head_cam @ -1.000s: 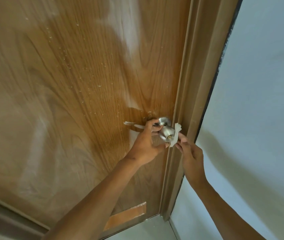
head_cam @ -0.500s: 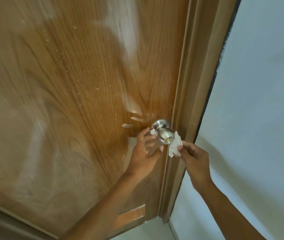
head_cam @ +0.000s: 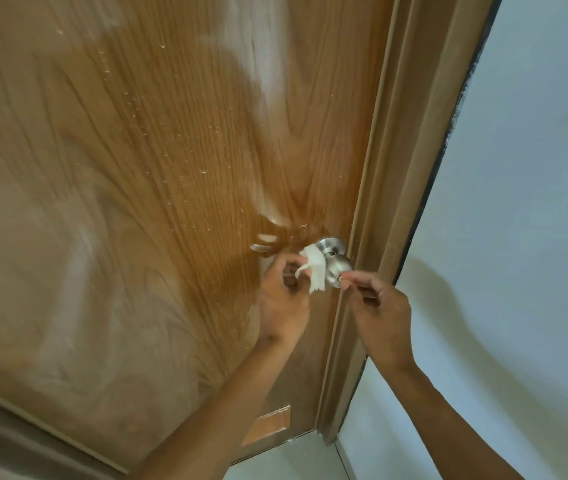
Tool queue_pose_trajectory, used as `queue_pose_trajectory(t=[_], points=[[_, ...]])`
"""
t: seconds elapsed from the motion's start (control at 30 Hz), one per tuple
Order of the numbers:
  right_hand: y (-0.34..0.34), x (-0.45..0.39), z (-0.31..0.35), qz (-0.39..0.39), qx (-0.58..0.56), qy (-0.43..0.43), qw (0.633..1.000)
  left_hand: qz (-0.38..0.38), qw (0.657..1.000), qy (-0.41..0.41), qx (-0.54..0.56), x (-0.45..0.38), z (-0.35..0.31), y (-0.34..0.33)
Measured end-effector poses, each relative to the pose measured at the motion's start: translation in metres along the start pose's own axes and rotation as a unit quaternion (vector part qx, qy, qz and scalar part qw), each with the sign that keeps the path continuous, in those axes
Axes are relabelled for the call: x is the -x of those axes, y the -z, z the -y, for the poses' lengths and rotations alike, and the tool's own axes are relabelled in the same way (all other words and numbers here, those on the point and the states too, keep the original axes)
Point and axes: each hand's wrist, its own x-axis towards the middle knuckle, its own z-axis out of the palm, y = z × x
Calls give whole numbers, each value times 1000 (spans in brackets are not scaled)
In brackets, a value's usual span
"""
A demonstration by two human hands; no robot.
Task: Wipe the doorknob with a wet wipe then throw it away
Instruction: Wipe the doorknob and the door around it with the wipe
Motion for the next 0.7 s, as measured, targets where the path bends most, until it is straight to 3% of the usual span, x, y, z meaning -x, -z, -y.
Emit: queue_pose_trajectory(t=[0.1, 0.2, 0.27, 0.33, 0.4, 0.47, 0.57, 0.7], points=[[4, -7, 1, -17, -7, 3, 1000, 61, 991, -40, -110, -16, -2, -6], [7, -9, -2, -3, 9, -10, 1000, 100, 985, -13, -137, -17, 0, -17], [8, -8, -4, 23, 29, -14, 999, 92, 989, 31, -112, -15, -1, -22], [7, -9, -5, 36, 44, -16, 998, 60, 988, 144, 7, -16, -2, -22], [6, -12, -4, 34, 54, -12, 998, 56, 933, 295, 197, -14, -5, -20], [6, -13, -4, 30, 63, -7, 998, 70, 869, 374, 317, -6, -7, -18], [5, -13, -6, 22, 69, 4, 997, 53, 799, 432, 415, 1, -10, -18], [3, -13, -5, 15, 65, 3, 998, 17, 751, 460, 473, -3, -18, -28]])
